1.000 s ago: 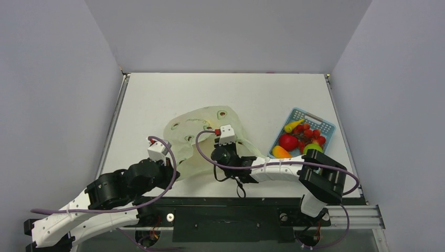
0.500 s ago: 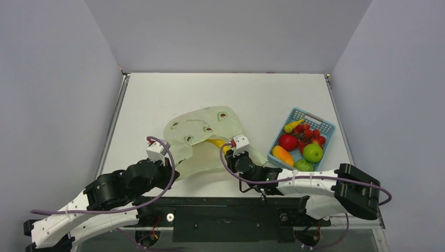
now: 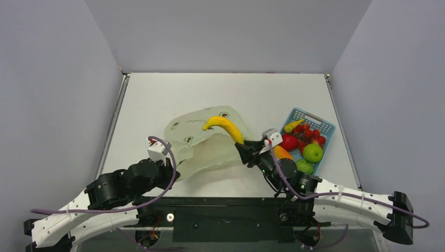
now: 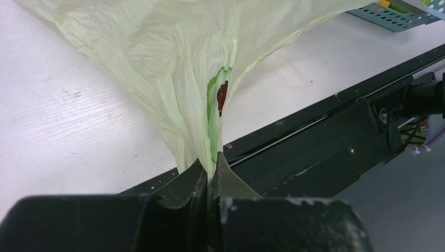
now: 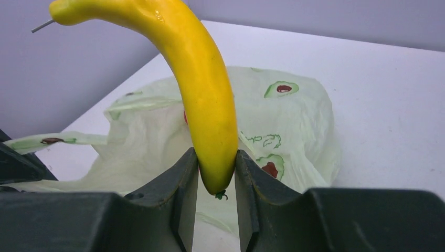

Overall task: Take the fake fruits out of the plastic bag
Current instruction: Take out the fake fruit from the plastic bag, then place the fake fruit in the bin.

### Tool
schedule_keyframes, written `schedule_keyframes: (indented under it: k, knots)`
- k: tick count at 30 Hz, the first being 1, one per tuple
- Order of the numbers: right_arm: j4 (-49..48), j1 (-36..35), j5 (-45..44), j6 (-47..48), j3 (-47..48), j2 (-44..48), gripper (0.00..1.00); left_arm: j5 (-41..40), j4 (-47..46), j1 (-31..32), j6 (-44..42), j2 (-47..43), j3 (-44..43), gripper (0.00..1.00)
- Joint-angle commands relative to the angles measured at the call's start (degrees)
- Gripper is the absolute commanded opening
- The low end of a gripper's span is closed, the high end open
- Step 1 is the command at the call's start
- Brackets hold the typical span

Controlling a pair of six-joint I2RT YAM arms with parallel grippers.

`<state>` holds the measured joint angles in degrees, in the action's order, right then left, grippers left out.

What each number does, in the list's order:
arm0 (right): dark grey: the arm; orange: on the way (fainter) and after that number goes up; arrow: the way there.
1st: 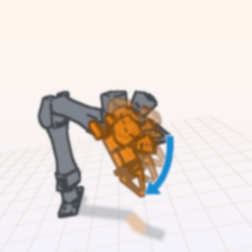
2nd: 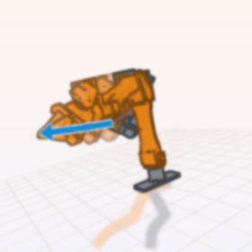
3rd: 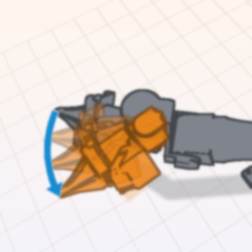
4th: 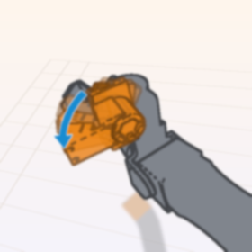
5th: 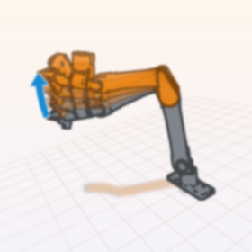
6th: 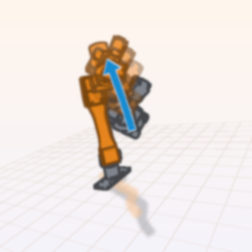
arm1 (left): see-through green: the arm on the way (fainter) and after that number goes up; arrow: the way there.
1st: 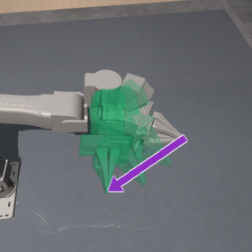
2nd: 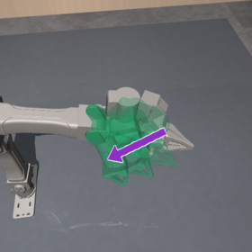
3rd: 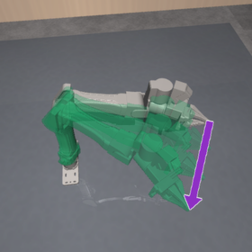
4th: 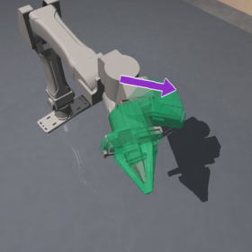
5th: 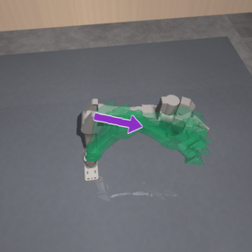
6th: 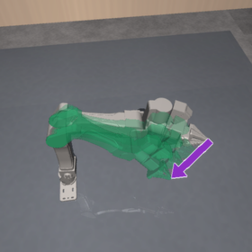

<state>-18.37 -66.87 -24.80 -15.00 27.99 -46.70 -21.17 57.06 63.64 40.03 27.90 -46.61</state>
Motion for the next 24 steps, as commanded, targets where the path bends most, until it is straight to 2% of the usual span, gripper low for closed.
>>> schedule_keyframes:
  k: [1,4,6,8,10,11,14,16,21,23,24]
  knots:
    - [1.8,-0.4,0.8,2.2,0.9,5.3,0.0,0.1,-1.7,-0.2,-0.4,1.1,-0.9,0.0]
    - [2.5,-0.3,-2.4,1.6,1.7,7.5,0.0,0.2,-1.8,-0.3,-0.4,1.1,-0.9,0.0]
    - [4.7,-0.2,-10.2,-0.5,3.1,7.6,0.0,0.2,-1.8,-0.2,-0.3,1.1,-0.9,0.0]
    - [7.1,0.6,-22.2,-4.0,4.0,7.1,0.0,0.3,-1.8,-0.3,-0.3,1.2,-0.9,0.0]
    - [9.8,2.8,-26.8,-7.2,4.3,7.2,0.0,0.3,-1.8,-0.3,-0.3,1.1,-0.9,0.0]
    - [11.2,3.9,-26.7,-8.1,4.2,7.5,0.0,0.3,-1.8,-0.3,-0.3,1.1,-0.9,0.0]
    - [12.0,10.0,-17.7,-11.2,3.5,9.7,0.0,0.4,-1.8,-0.3,-0.3,1.1,-0.8,0.0]
    - [11.9,12.0,-14.9,-12.2,3.4,10.5,0.0,0.4,-1.9,-0.3,-0.4,1.1,-0.9,0.0]
    - [16.6,14.5,-21.9,-16.6,4.8,11.0,0.0,0.4,-1.9,-0.3,-0.5,1.4,-0.9,0.0]
    - [16.5,17.1,-19.0,-18.4,4.5,12.2,0.0,0.4,-1.9,-0.3,-0.4,1.3,-0.9,0.0]
    - [15.7,18.2,-14.6,-19.7,4.3,12.7,0.0,0.4,-1.9,-0.3,-0.5,1.2,-0.9,0.0]
